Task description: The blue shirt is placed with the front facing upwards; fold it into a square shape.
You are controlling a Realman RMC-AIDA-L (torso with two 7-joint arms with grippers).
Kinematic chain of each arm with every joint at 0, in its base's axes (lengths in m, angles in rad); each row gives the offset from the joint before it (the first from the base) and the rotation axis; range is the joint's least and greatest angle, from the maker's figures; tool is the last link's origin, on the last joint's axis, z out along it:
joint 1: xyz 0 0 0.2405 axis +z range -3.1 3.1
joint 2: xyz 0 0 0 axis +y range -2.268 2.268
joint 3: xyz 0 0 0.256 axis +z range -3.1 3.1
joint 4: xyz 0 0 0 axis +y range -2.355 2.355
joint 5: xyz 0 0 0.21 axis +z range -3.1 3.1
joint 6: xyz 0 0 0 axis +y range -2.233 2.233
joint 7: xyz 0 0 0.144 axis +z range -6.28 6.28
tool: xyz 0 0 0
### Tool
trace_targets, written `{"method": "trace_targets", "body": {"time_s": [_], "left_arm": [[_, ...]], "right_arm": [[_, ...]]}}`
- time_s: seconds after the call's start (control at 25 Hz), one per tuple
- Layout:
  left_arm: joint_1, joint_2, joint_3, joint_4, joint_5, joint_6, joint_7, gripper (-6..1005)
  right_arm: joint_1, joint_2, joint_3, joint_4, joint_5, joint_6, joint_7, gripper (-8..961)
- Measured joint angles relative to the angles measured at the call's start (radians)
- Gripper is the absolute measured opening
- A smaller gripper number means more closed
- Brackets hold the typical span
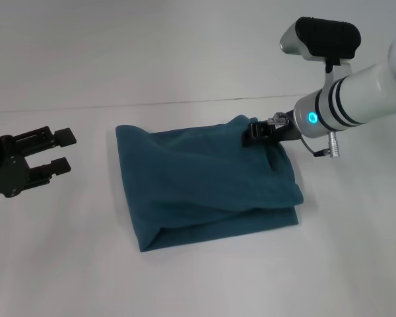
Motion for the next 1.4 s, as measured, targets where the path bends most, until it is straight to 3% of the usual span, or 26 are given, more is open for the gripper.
{"method": "trace_targets", "body": {"time_s": [0.36, 0.56, 1.4], "left_arm": [[0.002, 0.0, -0.001, -0.001, 0.001, 0.0, 0.0, 753], [0.002, 0.002, -0.002, -0.007, 0.0, 0.0, 0.001, 753], [-0.001, 0.007, -0.003, -0.026, -0.001, 0.003, 0.01, 752]], "right_arm": [[0.01, 0.008, -0.005, -0.005, 0.003, -0.004, -0.014, 210], [0.01, 0.008, -0.005, -0.006, 0.001, -0.007, -0.014, 30], [-0.027, -0.013, 0.0, -0.121, -0.007, -0.036, 0.015, 35]]}}
